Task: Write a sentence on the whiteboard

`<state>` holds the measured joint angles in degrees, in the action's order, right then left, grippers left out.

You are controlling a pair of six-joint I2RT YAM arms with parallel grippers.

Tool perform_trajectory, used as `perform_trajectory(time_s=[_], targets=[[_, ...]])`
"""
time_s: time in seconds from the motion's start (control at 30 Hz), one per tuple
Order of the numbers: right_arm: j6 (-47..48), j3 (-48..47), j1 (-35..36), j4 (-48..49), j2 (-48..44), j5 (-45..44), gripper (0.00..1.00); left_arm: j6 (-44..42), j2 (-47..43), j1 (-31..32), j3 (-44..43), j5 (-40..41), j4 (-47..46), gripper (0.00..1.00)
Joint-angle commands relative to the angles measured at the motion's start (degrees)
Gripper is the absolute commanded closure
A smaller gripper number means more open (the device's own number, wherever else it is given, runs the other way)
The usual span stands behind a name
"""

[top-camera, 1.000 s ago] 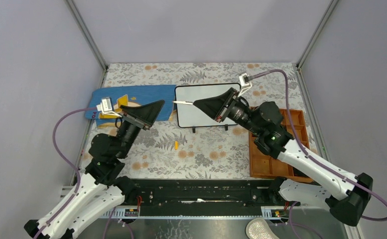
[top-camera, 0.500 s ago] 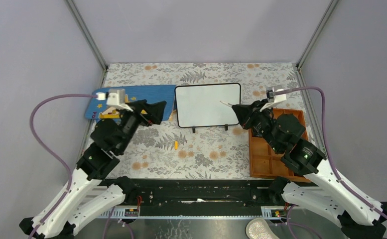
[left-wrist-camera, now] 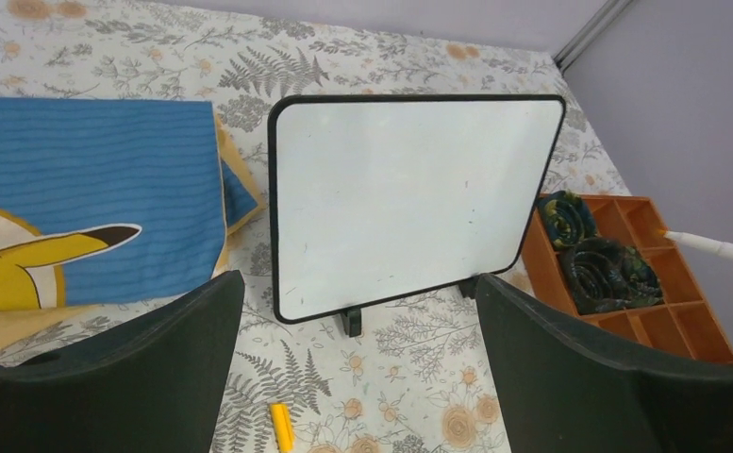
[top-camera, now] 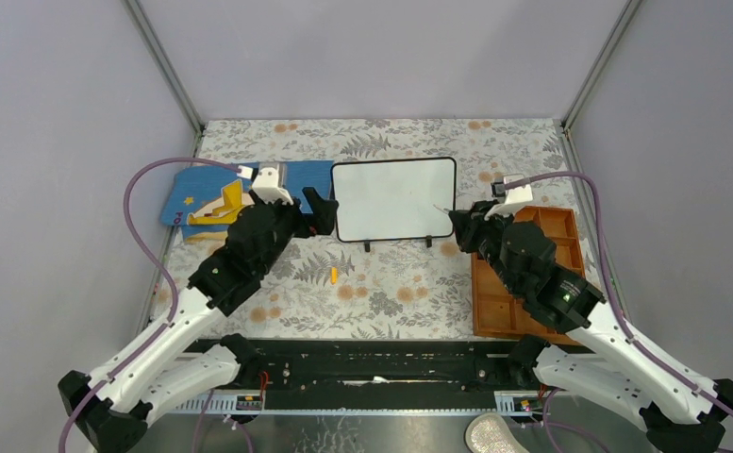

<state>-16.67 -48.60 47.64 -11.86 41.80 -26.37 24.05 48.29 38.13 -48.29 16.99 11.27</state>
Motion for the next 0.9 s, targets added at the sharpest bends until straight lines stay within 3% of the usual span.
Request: perform_trajectory(time_s=[0.0,0.2,0.4,0.6,0.77,0.87], targets=[[0.5,-0.4,0.2,3.6,0.9,-0.8,1.0,0.0,2.0,-0.3,3.9,4.4,-9.5,0.01],[0.3,0.1,0.2,6.9,4.7,-0.1,1.0,-0.4,12.0,-2.0,-3.5,8.1,-0.7,0.01],[-0.1,1.4,0.3,11.3,6.4,0.7,1.0,5.1,15.2,-13.1,-4.7,-10.1,-3.1,0.01],[0.9,3.6,0.2,15.0,7.1,3.6,1.0,10.8,14.2,-24.1,4.2,-33.2,-20.2,0.01],[0.6,7.0,0.3,21.0,5.8,7.6,1.0,13.8,16.7,-26.7,11.3,-47.9,-40.9,0.01],[-0.3,7.0,0.3,20.9,6.4,7.1,1.0,13.7,19.3,-26.8,10.8,-52.6,-42.2,0.01]])
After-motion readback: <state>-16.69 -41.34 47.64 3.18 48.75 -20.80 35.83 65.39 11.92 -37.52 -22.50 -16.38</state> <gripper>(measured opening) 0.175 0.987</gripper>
